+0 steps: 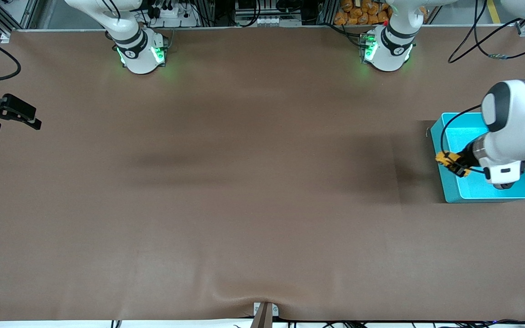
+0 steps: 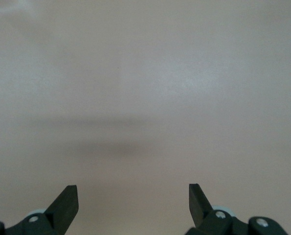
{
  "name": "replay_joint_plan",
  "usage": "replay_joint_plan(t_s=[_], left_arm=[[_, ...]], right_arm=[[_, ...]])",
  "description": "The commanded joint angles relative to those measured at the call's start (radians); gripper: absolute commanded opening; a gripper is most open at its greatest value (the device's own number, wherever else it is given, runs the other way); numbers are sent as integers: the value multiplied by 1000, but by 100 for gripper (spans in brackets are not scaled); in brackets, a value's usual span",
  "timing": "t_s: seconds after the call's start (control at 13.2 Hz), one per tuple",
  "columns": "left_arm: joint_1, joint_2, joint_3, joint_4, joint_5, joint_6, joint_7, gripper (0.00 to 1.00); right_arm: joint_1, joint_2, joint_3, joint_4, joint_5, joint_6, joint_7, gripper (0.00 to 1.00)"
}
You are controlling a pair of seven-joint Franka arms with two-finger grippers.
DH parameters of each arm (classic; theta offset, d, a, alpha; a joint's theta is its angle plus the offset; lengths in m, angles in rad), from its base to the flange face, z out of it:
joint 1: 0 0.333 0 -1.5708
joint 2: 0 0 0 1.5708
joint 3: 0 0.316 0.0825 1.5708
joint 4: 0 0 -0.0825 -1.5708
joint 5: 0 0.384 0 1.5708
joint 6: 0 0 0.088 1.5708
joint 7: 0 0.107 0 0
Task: Wind and store yellow beetle car
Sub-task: 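Lift the car over the bin rim and lower it inside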
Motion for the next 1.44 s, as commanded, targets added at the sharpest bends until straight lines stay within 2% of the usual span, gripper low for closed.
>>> replay_joint_plan(t_s=[0.0, 0.3, 0.45, 0.83, 1.36], left_arm=[[77, -18, -2, -12, 21, -15, 264, 0], [181, 11, -3, -15, 79, 6, 582, 0], [213, 40, -2, -15, 87, 43, 643, 0], [229, 123, -3, -42, 144, 181, 658, 0], [234, 230, -2, -47, 176, 252, 650, 1]], right_arm=[[34, -20, -17, -10, -18, -12, 14, 100], [57, -25, -34, -10, -43, -36, 17, 100], [54, -29, -31, -12, -41, -61, 19, 100], [43, -37, -29, -12, -41, -61, 17, 100], [43, -37, -32, -12, -41, -53, 16, 100]])
